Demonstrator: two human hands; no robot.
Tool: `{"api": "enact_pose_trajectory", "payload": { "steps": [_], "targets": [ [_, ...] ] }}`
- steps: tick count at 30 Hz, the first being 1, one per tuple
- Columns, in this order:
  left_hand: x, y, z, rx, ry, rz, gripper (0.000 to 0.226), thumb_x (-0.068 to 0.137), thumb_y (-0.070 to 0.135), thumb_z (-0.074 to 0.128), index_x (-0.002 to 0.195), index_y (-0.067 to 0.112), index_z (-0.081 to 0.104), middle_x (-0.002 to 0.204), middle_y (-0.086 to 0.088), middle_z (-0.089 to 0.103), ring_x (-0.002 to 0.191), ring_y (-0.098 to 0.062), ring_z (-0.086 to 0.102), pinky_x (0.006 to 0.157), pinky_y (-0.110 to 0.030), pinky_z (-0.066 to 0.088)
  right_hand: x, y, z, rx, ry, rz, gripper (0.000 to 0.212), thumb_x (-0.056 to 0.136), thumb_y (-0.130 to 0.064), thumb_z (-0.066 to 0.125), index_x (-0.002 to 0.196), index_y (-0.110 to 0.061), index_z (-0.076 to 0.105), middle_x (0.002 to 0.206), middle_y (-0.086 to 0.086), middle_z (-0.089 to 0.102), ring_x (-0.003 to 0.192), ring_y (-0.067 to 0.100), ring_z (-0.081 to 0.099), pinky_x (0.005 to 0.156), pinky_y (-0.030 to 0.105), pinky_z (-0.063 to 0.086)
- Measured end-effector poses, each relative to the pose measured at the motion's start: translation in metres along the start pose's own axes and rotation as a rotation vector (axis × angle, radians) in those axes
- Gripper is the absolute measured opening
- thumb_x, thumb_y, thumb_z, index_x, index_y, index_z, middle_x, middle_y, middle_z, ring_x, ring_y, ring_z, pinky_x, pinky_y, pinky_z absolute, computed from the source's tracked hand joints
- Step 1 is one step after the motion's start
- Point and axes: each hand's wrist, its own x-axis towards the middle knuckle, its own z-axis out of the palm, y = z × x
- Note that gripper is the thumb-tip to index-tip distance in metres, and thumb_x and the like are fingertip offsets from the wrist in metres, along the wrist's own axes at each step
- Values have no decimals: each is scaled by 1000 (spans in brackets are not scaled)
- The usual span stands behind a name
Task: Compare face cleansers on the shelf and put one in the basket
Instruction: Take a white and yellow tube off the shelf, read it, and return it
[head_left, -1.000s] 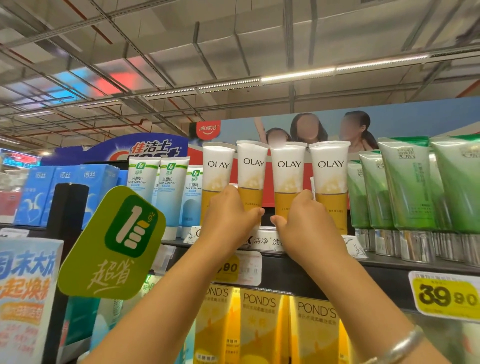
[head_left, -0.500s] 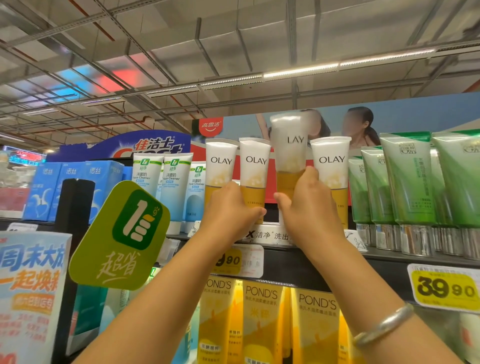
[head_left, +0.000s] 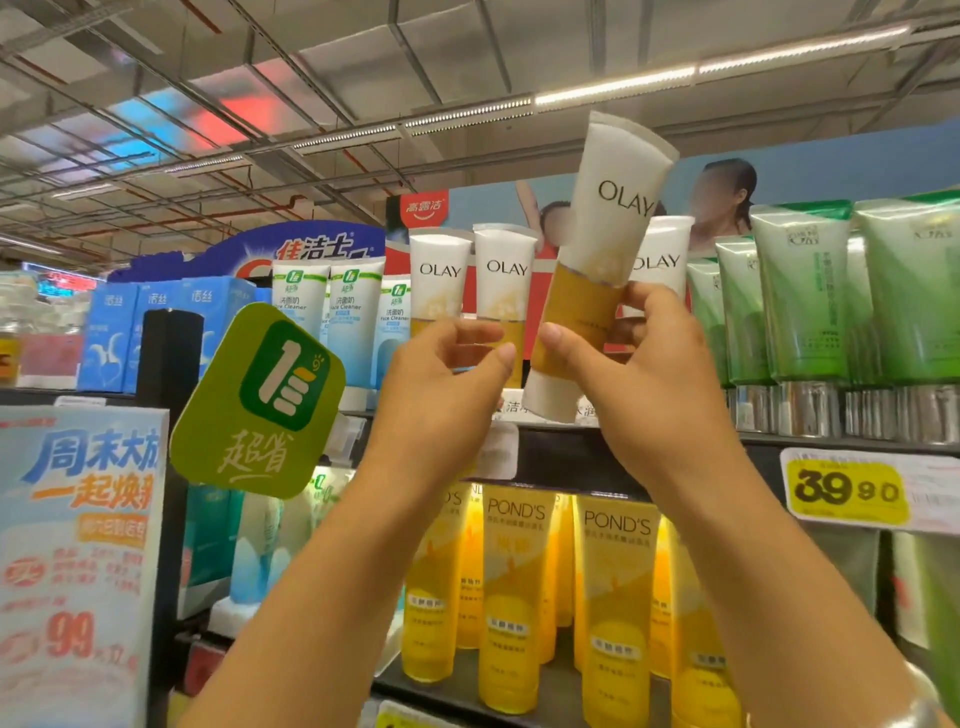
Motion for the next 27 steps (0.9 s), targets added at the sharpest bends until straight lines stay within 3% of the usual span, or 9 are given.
{"api": "enact_pose_trajectory", "payload": {
  "steps": [2,4,6,8,11,16,21,25,27],
  "targets": [
    [-22,-3,-1,-84,-29,-28,11,88,19,62,98,20,66,99,-1,69,95,-14,67,74,-25,58,-18,-2,-4,59,-37,48,46,80,-34,70,119,-27,46,99,-18,57,89,3,59,67,15,50],
    [-43,-8,-1,-174,-36,-79,11,87,19,61,96,20,68,92,3,72,87,-7,68,67,-18,56,-36,0,-7,120,-60,100,43,79,-32,71,115,-28,48,99,-13,63,86,6,64,71,27,55],
    [-62,-13,1,-268,-24,-154,9,86,18,61,88,21,69,84,6,73,82,-5,68,67,-21,55,-53,3,-9,158,-79,145,43,76,-31,73,113,-26,52,97,-8,67,85,9,67,74,33,56],
    [-82,-20,4,-303,-26,-212,8,83,21,62,81,23,70,80,7,72,79,-5,66,72,-25,55,-70,8,-11,202,-93,181,45,73,-30,74,114,-24,54,96,-6,70,84,9,68,74,30,55],
    [-116,-29,8,-383,-59,-285,15,70,34,63,76,25,72,79,7,71,77,-2,65,66,-20,54,-97,15,-17,254,-103,227,43,69,-29,75,108,-28,56,95,-6,71,83,9,69,73,27,54],
    [-169,-46,12,-478,-67,-460,25,71,35,62,86,19,73,104,-14,70,101,-25,67,82,-35,57,-145,27,-30,350,-155,347,38,73,-17,75,106,-26,59,94,-1,72,80,11,70,64,19,53],
    [-215,-55,15,-571,-3,-595,32,60,37,68,85,17,75,99,-12,72,92,-21,67,70,-26,56,-186,35,-39,501,-175,520,41,73,-6,72,109,-19,59,88,3,73,74,10,70,59,15,51],
    [-244,-60,14,-627,51,-709,45,65,29,66,102,3,65,102,-19,71,91,-24,68,78,-30,58,-212,39,-42,535,-190,602,42,73,0,72,108,-18,56,82,0,72,70,6,68,60,15,51],
    [-256,-60,13,-656,84,-760,43,66,26,65,100,0,65,99,-19,71,87,-23,69,73,-30,59,-224,39,-43,547,-203,635,39,73,-1,71,104,-19,56,83,0,72,70,6,67,61,15,51]
  ]
}}
